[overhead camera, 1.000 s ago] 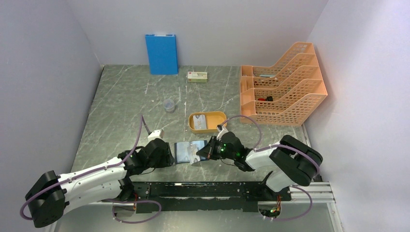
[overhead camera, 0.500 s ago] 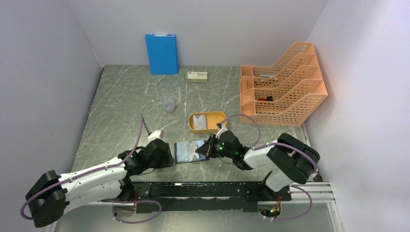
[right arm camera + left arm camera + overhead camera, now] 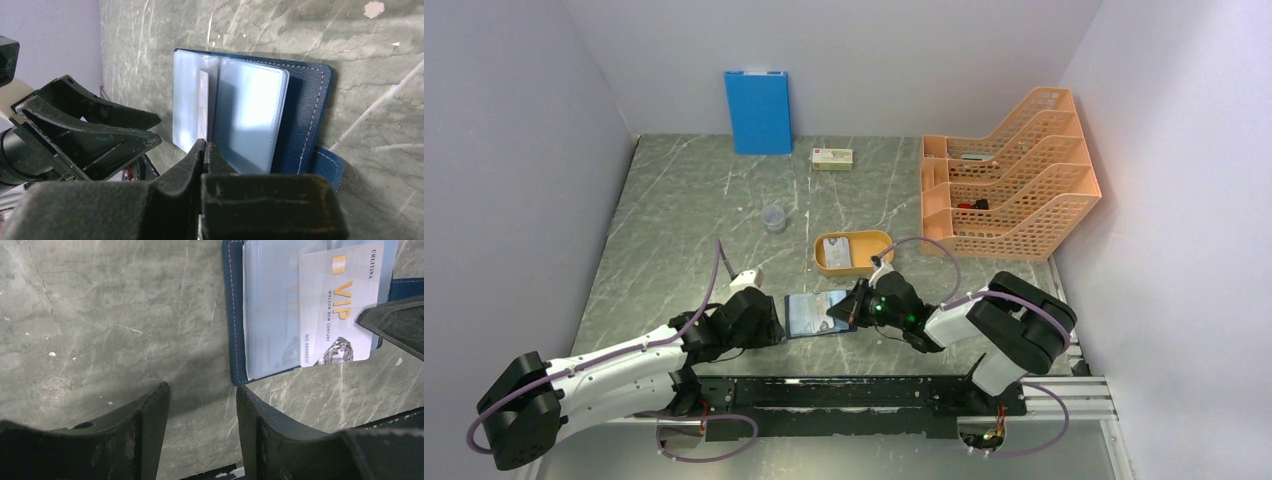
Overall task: Put the credit cards into the card holder
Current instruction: Insert the credit card into the card holder.
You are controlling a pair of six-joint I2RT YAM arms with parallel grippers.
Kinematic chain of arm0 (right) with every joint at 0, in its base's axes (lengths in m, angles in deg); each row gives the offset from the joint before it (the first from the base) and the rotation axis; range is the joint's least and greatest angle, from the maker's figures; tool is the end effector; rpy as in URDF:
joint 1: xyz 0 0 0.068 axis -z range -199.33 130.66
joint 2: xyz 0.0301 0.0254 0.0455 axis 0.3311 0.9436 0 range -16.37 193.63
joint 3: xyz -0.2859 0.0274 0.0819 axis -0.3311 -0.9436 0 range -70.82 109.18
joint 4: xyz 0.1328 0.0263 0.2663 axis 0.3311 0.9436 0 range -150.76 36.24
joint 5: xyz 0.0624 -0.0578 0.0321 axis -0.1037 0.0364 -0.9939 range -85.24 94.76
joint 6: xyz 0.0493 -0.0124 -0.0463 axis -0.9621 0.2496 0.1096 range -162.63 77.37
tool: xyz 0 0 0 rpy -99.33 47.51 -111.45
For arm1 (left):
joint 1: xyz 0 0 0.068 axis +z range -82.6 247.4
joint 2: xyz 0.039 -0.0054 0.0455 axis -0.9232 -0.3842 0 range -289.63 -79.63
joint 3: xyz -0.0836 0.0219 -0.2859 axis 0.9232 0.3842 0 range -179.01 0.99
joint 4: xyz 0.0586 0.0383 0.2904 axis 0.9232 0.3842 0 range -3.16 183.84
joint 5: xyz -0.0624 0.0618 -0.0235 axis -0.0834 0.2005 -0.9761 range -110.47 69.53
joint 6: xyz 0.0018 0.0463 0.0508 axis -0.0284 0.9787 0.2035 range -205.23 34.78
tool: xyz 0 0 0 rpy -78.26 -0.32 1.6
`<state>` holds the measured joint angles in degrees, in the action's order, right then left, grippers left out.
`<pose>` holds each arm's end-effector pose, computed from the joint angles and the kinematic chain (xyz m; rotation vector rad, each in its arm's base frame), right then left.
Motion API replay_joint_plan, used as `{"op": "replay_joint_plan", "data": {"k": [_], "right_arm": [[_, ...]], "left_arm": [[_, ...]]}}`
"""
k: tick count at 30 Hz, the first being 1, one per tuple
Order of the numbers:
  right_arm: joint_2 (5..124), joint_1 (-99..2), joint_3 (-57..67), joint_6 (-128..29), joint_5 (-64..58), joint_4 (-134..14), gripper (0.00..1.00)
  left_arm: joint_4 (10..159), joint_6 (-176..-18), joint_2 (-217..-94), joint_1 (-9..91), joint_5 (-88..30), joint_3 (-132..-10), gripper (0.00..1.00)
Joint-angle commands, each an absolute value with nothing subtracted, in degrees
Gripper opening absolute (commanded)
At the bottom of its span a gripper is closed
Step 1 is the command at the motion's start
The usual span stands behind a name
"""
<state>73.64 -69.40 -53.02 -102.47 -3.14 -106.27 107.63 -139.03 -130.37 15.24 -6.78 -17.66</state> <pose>0.1734 0.2191 0.0936 0.0987 2.3091 1.2567 0.1247 -0.1389 0.1363 -0.1379 2.5213 -0.4939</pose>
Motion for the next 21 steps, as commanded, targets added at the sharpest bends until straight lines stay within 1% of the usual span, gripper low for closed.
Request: {"op": "replay_joint_plan", "data": {"k": [1,6,12,21], "right_arm": [[74.8,-70.4,-52.2,-102.3,-1.4,-106.7,0.00],[75.5,-71.2,-51.8,-102.9,-1.0,-106.7,0.00],[76.8,-71.7,-52.8,-105.7,0.9,-108.4,0.00],[77.9,-71.7,-54.5,-107.8,2.9,-111.0,0.00]], "left_arm": [[106.5,-138.8,-130.5,15.6,-8.3,-16.4,0.56],[105.3,-138.9,-130.7,15.6,-9.6,-15.9,0.55],[104.0,-138.8,-131.2,15.7,-10.6,-15.3,0.50],[104.5,-138.8,-130.5,15.6,-10.5,-14.7,0.49]]}}
